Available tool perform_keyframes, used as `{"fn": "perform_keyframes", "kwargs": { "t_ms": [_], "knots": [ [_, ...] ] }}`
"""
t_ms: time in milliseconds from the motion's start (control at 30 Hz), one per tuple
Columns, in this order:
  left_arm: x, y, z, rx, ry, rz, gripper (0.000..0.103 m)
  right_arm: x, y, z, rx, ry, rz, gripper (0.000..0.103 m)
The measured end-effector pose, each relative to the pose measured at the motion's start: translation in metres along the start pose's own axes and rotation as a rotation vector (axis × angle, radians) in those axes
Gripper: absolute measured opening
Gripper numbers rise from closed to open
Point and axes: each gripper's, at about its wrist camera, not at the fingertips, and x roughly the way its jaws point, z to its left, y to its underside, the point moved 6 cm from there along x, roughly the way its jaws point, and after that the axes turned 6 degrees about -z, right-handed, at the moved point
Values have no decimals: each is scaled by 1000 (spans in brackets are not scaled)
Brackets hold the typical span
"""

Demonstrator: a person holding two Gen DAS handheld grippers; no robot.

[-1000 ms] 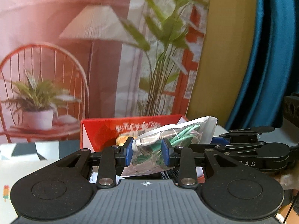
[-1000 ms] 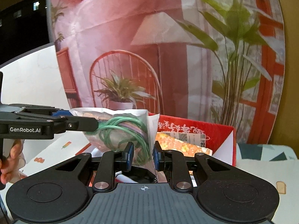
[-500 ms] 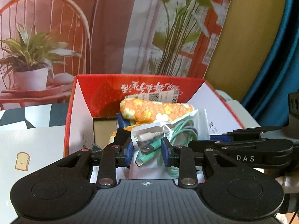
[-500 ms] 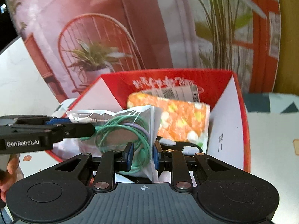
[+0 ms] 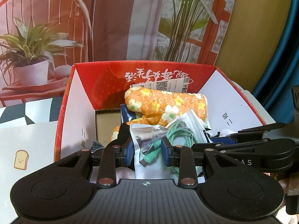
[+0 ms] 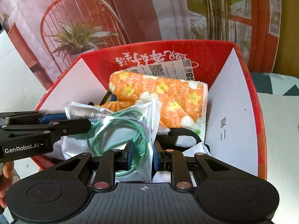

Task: Organize soft objects
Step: 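Open both grippers to drop the white packet into the box, then withdraw both grippers and lower them toward the green tasseled pouch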

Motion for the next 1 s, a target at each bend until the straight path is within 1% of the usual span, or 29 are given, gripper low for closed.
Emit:
{"fn": "perform_keyframes", "kwargs": {
  "t_ms": [300,367,500,567,600,633,700,733,767,800,833,867,900,933,967,1000],
  "knots": [
    [-5,0,-5,50,-22,-27,35,3,0,4,-25,63,41,20],
    [-11,-1,-7,66,-30,-45,42,3,1,2,-25,78,43,20],
    [-22,-4,-4,68,-54,-79,45,0,1,-3,-13,115,29,22],
    [-26,-4,-1,69,-68,-90,53,-2,1,-4,-21,136,21,22],
    [-29,-4,1,67,-79,-97,55,-4,1,-3,-27,144,17,22],
    [-31,-4,3,63,-89,-101,58,-6,1,-3,-36,153,11,26],
    [-36,-4,6,53,-99,-110,60,-11,1,0,-58,174,-5,29],
    [-39,-4,8,46,-105,-115,64,-13,1,1,-68,185,-9,32],
    [-42,-4,9,41,-110,-120,68,-15,1,2,-79,190,-16,38],
    [-46,-4,10,38,-115,-126,70,-18,0,4,-90,193,-23,41],
    [-50,-4,10,38,-119,-132,73,-21,0,5,-98,195,-31,52],
    [-54,-4,10,39,-122,-137,77,-24,0,6,-107,191,-42,59],
    [-57,-3,10,40,-125,-141,80,-28,0,8,-116,189,-53,61],
    [-61,-3,10,40,-128,-147,84,-32,0,10,-125,190,-68,66],
    [-66,-2,10,40,-130,-154,88,-35,0,12,-131,188,-75,75],
    [-70,-1,10,42,-132,-163,89,-38,0,14,-139,184,-84,79]
  ]
}}
